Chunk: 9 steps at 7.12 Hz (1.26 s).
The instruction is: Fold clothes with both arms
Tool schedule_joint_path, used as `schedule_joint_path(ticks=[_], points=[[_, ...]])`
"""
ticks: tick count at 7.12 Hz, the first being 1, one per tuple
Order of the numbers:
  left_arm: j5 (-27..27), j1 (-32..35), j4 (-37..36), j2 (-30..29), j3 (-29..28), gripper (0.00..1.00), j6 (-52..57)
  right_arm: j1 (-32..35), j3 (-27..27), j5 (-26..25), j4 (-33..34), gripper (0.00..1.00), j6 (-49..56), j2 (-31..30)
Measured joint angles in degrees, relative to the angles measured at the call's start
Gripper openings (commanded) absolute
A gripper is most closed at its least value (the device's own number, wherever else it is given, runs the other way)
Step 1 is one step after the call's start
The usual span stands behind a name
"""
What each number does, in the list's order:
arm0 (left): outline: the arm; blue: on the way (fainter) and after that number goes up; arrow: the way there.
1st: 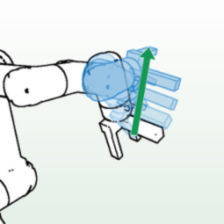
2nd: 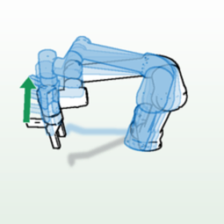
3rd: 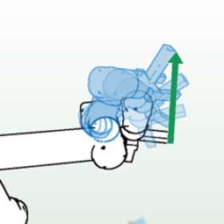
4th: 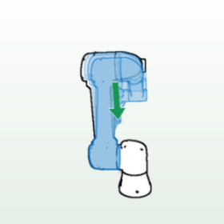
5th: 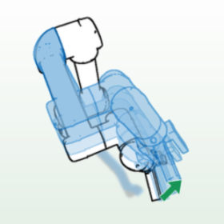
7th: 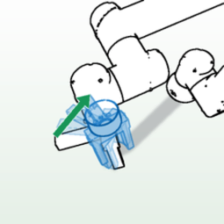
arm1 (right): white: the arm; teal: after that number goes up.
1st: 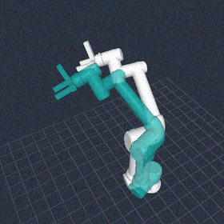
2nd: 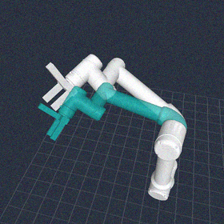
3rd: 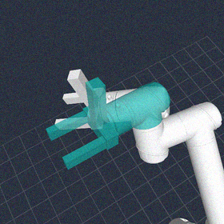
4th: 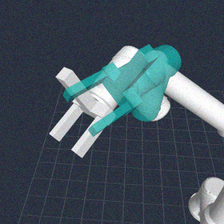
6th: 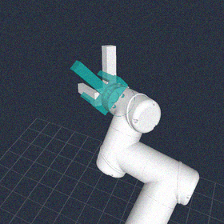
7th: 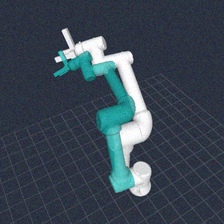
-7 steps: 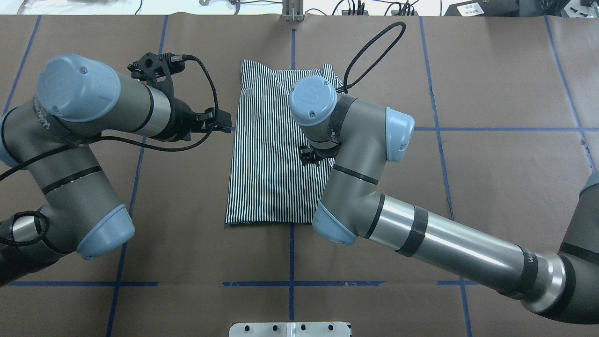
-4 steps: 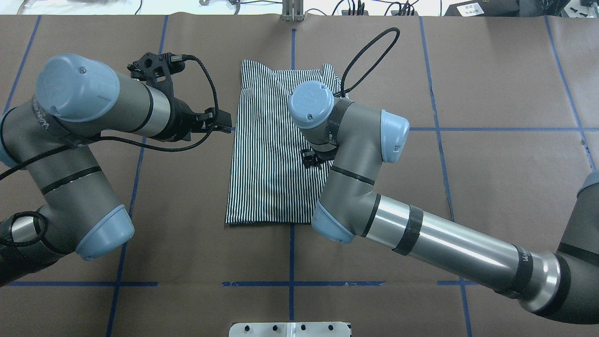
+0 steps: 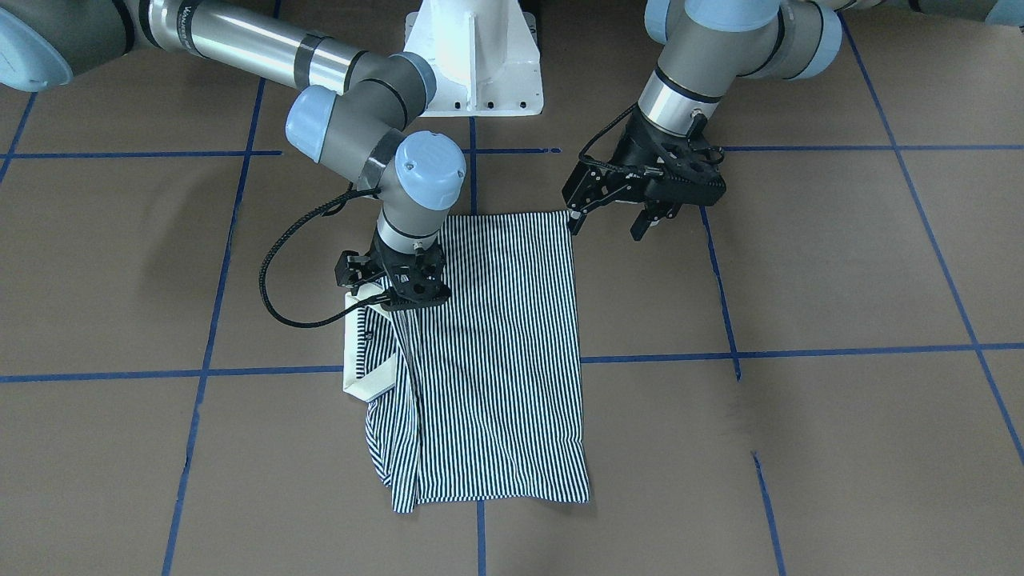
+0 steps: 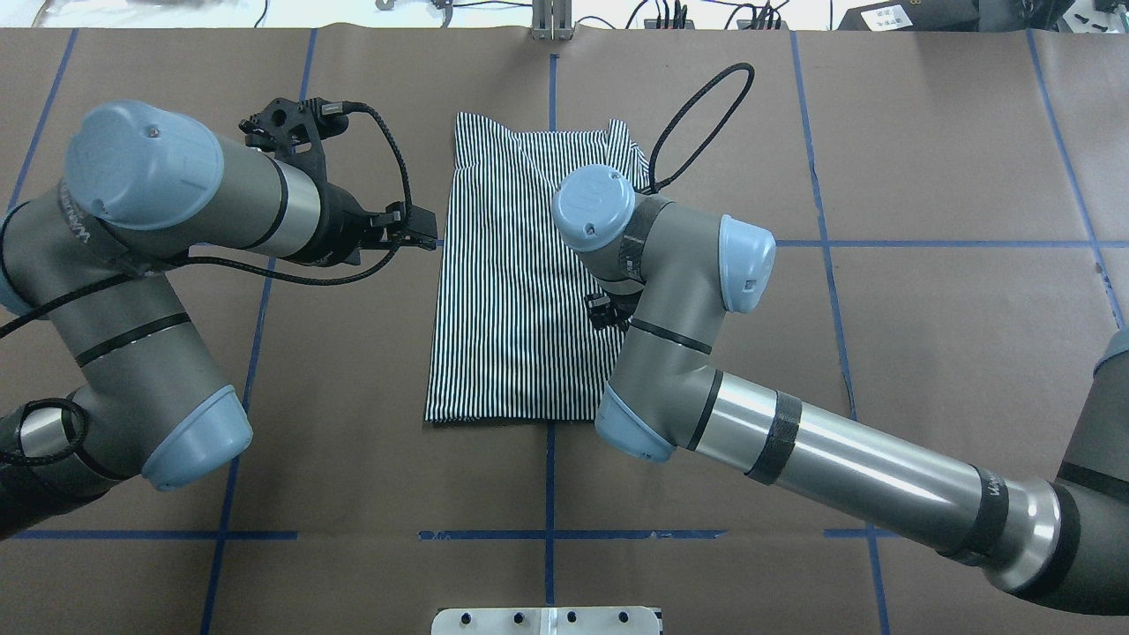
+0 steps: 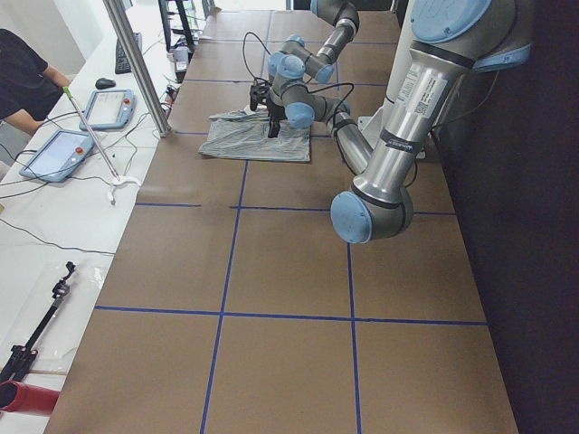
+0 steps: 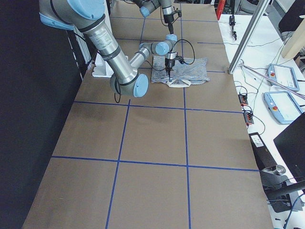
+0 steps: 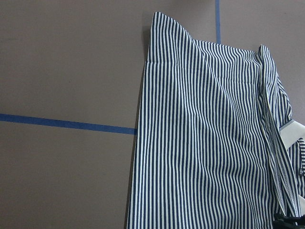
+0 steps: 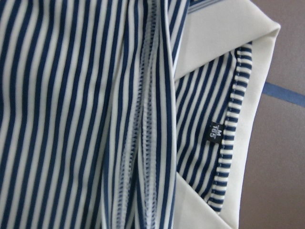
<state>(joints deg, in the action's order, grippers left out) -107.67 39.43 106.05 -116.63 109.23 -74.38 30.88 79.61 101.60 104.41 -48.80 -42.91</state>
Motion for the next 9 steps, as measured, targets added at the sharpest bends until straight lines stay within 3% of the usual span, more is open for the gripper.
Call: schedule_joint_path(ticks=[5, 9], points=[[0.09, -0.01, 0.16, -0.16, -0.02, 1.00, -0.23, 1.51, -0.03, 0.10, 1.05, 1.00, 1.87, -0.85], [0.01, 0.00, 0.13, -0.48, 0.46, 1.00, -0.66, 7.33, 4.67, 1.08, 0.51, 1.00, 10.13, -8.10]])
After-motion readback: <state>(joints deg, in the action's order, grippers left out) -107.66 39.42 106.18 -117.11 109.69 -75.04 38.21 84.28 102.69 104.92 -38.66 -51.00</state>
